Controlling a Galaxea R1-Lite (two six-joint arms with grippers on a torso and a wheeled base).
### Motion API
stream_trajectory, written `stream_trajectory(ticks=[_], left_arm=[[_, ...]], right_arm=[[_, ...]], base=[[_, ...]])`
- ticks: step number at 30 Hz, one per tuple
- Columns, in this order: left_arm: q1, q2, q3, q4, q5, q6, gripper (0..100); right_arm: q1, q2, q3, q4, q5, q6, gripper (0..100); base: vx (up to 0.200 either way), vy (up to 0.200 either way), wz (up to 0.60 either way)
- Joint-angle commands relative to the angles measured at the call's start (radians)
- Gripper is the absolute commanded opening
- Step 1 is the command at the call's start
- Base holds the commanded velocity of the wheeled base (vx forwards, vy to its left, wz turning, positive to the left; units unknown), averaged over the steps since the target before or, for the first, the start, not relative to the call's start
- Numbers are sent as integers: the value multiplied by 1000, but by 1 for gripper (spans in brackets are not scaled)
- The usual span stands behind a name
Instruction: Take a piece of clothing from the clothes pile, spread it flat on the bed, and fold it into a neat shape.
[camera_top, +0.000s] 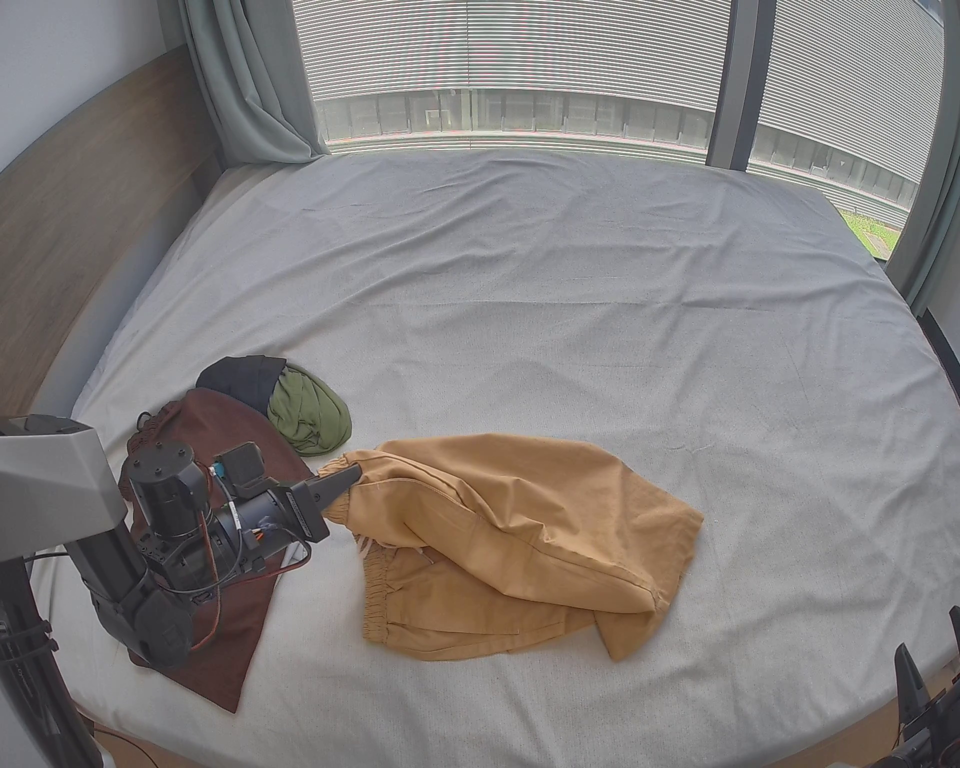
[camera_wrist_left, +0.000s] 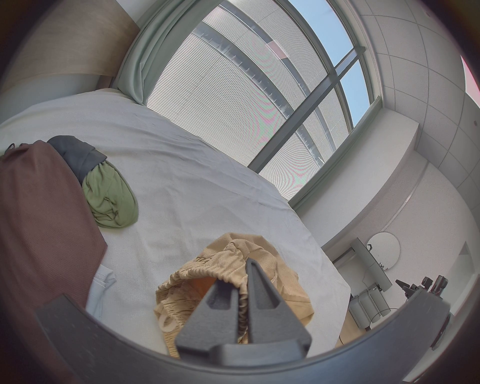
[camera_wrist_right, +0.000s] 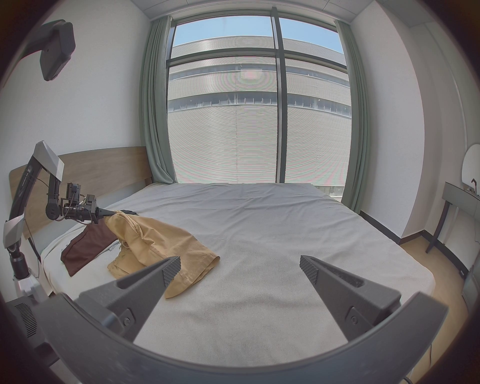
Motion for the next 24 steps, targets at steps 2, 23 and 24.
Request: stream_trajectory(ticks=[2,23,24], left_arm=[[31,8,-1,0,-3,-2,0],[34,20,2,-1,-17,1,0],[36,20,0,-1,-17,1,0]], right_arm=[[2,-16,13,10,3,-2,100],[0,-16,16,-1,13,-13,100],[0,-16,16,-1,13,-13,100]], base=[[0,0,0],[0,0,0],[0,0,0]])
